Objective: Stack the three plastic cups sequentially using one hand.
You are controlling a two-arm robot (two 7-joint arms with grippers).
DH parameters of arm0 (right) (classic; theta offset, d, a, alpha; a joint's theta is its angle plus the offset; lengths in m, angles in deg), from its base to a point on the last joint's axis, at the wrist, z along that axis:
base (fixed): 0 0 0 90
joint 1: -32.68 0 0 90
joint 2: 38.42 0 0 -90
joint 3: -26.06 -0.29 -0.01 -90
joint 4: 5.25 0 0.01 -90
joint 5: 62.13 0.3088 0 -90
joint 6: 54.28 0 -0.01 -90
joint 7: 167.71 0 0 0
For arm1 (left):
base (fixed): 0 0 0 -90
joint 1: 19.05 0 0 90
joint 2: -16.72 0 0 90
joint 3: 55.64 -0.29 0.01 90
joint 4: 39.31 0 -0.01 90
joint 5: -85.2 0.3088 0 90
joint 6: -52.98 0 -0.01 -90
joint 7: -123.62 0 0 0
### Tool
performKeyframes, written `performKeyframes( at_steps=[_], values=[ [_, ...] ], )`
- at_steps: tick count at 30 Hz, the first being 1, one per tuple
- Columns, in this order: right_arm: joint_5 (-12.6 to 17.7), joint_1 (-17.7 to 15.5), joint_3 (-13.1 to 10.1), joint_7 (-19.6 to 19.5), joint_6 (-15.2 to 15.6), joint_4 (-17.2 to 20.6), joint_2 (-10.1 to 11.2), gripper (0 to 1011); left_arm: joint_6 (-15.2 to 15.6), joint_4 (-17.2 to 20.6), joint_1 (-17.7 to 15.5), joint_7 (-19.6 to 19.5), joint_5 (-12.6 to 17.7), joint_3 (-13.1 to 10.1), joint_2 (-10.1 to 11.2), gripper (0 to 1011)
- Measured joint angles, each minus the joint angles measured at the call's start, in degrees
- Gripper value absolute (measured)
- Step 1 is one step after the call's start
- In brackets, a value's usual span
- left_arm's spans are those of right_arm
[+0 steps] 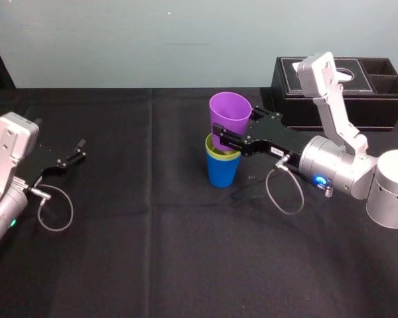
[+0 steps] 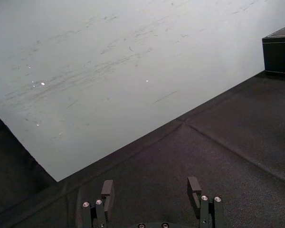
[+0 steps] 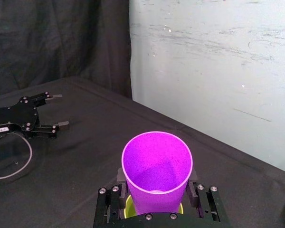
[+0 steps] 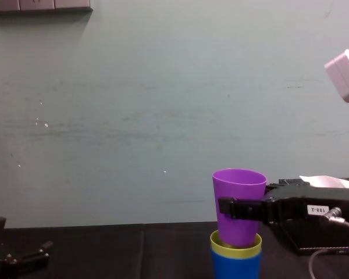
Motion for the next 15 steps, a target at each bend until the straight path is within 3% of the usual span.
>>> performKeyframes(
  at_steps=[15],
  values=[
    [-1.27, 1.01, 0.82, 0.60, -0.95, -3.34, -1.09, 726, 0.00, 0.00, 0.00, 0.00, 0.00, 0.00, 0.00, 1011]
  ],
)
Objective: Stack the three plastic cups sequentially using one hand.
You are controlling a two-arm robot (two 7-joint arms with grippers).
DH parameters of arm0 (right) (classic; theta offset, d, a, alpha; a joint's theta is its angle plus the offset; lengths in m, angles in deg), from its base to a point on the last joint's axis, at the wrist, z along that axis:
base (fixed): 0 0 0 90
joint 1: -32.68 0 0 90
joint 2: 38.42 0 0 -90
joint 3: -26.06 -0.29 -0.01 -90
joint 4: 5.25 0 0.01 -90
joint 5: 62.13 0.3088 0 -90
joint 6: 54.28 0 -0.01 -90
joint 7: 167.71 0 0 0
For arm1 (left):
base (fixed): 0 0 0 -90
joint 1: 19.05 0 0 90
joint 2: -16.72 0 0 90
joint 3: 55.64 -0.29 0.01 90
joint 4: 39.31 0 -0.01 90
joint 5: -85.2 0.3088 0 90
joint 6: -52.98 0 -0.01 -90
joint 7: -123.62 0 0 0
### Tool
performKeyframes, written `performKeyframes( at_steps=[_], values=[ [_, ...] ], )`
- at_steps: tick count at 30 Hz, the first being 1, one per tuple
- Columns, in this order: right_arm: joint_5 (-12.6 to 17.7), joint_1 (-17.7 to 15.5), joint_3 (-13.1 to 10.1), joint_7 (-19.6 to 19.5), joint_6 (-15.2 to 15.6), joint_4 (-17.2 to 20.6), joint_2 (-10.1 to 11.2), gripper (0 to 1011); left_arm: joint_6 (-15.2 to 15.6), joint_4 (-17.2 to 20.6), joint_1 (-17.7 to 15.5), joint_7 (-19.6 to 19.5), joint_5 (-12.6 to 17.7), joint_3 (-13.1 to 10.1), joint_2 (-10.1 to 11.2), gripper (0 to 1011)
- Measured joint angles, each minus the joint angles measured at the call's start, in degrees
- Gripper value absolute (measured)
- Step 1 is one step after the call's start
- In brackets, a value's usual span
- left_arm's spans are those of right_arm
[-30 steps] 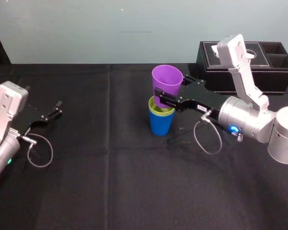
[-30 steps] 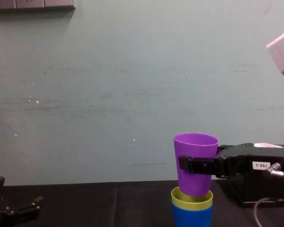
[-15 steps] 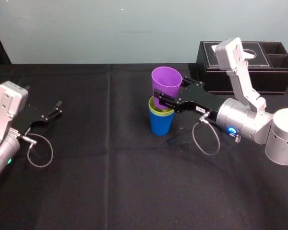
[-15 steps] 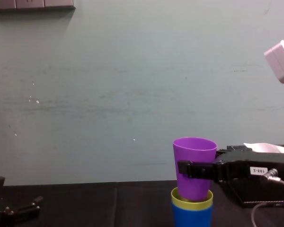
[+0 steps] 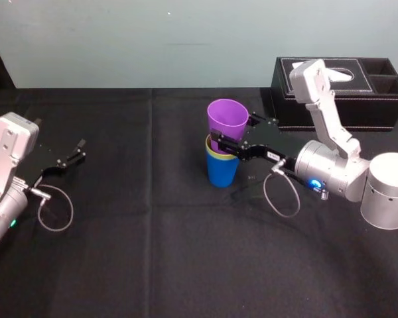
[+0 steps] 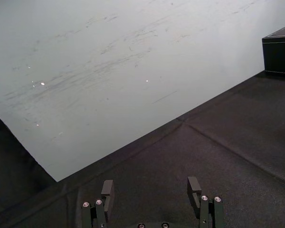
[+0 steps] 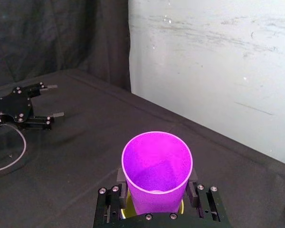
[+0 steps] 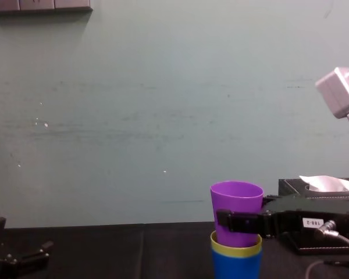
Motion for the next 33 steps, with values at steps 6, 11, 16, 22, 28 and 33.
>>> performKeyframes(
  at_steps=[6, 11, 16, 22, 28, 33],
  values=[
    [-0.52, 0.41, 0.23, 0.22, -0.34, -1.34, -0.43, 726, 0.00, 0.00, 0.00, 0.00, 0.00, 0.00, 0.00, 1011],
    [-0.74, 0.53, 0.26, 0.48, -0.55, -2.27, -0.71, 726, 0.00, 0.00, 0.00, 0.00, 0.00, 0.00, 0.00, 1011],
    [-0.80, 0.50, 0.24, 0.70, -0.65, -2.43, -0.82, 726, 0.00, 0.00, 0.00, 0.00, 0.00, 0.00, 0.00, 1011],
    [-0.71, 0.37, 0.18, 1.08, -0.78, -2.41, -0.86, 726, 0.00, 0.00, 0.01, 0.00, 0.00, 0.00, 0.00, 1011],
    [-0.65, 0.23, 0.14, 1.27, -0.81, -2.18, -0.86, 726, 0.00, 0.00, 0.00, 0.00, 0.00, 0.00, 0.00, 1011],
    [-0.58, -0.03, 0.18, 1.28, -0.59, -1.88, -0.86, 726, 0.00, 0.00, 0.00, 0.00, 0.00, 0.00, 0.00, 1011]
  ],
)
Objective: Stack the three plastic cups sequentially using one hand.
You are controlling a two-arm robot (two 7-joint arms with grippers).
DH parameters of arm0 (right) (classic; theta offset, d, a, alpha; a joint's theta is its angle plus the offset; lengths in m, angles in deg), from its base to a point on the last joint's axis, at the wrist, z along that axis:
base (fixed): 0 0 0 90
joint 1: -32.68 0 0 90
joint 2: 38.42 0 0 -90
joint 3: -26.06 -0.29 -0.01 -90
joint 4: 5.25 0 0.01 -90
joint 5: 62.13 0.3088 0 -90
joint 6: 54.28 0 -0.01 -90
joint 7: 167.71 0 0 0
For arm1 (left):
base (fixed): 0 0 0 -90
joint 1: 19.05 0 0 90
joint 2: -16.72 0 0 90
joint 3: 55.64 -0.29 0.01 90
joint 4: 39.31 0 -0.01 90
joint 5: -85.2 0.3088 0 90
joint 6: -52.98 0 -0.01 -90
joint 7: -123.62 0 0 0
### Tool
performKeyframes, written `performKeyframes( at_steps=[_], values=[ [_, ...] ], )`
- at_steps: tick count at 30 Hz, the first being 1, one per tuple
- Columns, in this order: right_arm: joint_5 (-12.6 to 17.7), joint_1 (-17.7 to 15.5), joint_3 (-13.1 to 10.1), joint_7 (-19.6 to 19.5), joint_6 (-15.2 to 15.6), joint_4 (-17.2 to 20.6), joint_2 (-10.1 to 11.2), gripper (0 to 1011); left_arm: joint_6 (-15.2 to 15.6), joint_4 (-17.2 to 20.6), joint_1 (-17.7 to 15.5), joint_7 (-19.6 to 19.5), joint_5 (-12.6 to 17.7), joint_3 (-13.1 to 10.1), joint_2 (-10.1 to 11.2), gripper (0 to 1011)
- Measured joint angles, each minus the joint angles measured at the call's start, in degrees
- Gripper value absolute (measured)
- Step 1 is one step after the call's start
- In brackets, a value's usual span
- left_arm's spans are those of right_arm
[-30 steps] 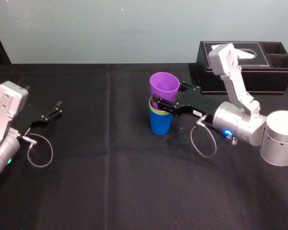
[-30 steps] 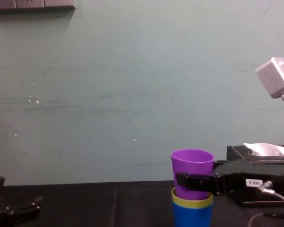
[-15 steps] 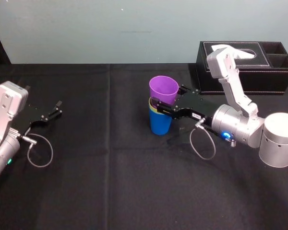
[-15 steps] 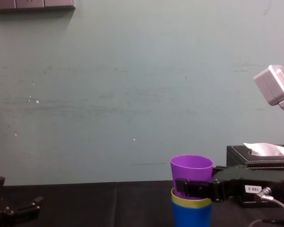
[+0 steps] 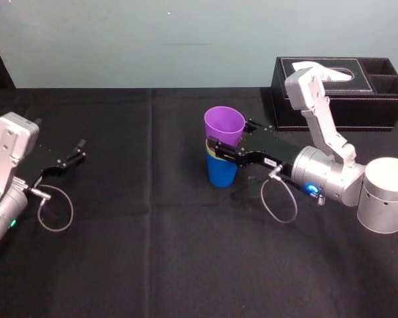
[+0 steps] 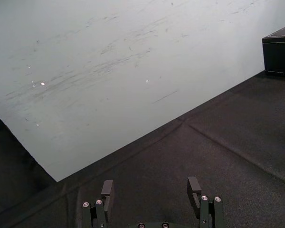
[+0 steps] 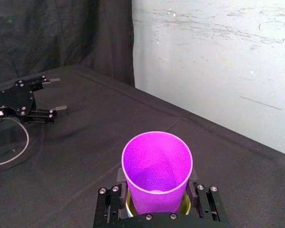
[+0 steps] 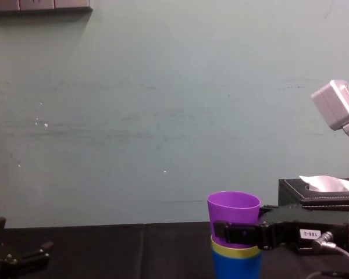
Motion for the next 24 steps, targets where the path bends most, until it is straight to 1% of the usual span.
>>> performKeyframes(
  at_steps=[24],
  values=[
    [-0.28, -0.47, 0.24, -0.40, 0.33, 0.31, 0.00, 726, 0.00, 0.00, 0.00, 0.00, 0.00, 0.00, 0.00, 1012]
  ],
)
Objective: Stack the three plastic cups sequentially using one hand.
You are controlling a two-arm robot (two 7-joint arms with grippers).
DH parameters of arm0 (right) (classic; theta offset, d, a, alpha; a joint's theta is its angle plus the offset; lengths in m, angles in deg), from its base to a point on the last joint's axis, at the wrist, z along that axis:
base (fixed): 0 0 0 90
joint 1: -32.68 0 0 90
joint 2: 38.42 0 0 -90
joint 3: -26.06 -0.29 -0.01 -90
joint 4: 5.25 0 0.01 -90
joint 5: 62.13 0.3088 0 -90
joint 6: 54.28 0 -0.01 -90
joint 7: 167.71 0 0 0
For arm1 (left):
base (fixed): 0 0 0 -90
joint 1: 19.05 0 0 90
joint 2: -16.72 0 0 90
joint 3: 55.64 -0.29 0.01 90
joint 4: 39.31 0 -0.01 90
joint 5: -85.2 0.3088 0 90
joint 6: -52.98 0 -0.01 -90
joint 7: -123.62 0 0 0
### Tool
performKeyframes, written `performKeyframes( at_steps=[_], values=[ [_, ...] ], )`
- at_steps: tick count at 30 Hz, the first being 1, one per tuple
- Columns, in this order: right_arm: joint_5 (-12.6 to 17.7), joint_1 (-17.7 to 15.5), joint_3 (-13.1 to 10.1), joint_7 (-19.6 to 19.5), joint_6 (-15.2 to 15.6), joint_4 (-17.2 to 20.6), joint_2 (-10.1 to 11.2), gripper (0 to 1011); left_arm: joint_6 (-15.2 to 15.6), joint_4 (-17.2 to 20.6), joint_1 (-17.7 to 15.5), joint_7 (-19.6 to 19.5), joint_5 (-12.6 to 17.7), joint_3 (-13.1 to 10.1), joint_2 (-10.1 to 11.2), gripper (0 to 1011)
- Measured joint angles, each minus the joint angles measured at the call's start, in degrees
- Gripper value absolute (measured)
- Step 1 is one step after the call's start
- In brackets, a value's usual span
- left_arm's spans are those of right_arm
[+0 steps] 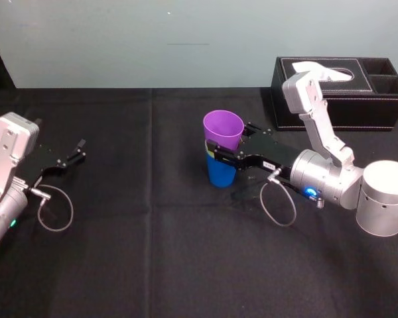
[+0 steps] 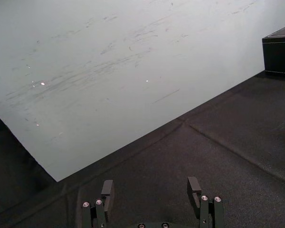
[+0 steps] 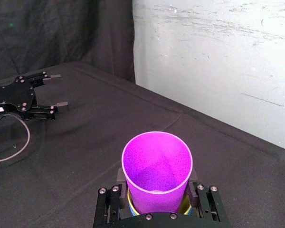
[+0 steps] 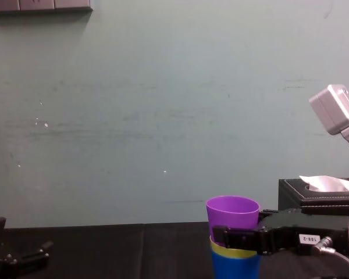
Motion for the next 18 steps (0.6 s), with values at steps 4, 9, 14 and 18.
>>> performKeyframes(
  at_steps=[4, 9, 14, 18],
  values=[
    [0.01, 0.00, -0.01, -0.04, 0.00, 0.00, 0.00, 736, 0.00, 0.00, 0.00, 0.00, 0.00, 0.00, 0.00, 1011],
    [0.02, 0.00, -0.02, -0.06, 0.00, 0.00, 0.00, 859, 0.00, 0.00, 0.00, 0.00, 0.00, 0.00, 0.00, 1011],
    [0.02, 0.00, -0.02, -0.06, 0.00, 0.00, 0.00, 983, 0.00, 0.00, 0.00, 0.00, 0.00, 0.00, 0.00, 1011],
    [0.03, 0.00, -0.02, -0.06, 0.00, 0.00, 0.00, 1002, 0.00, 0.00, 0.00, 0.00, 0.00, 0.00, 0.00, 1011]
  ],
)
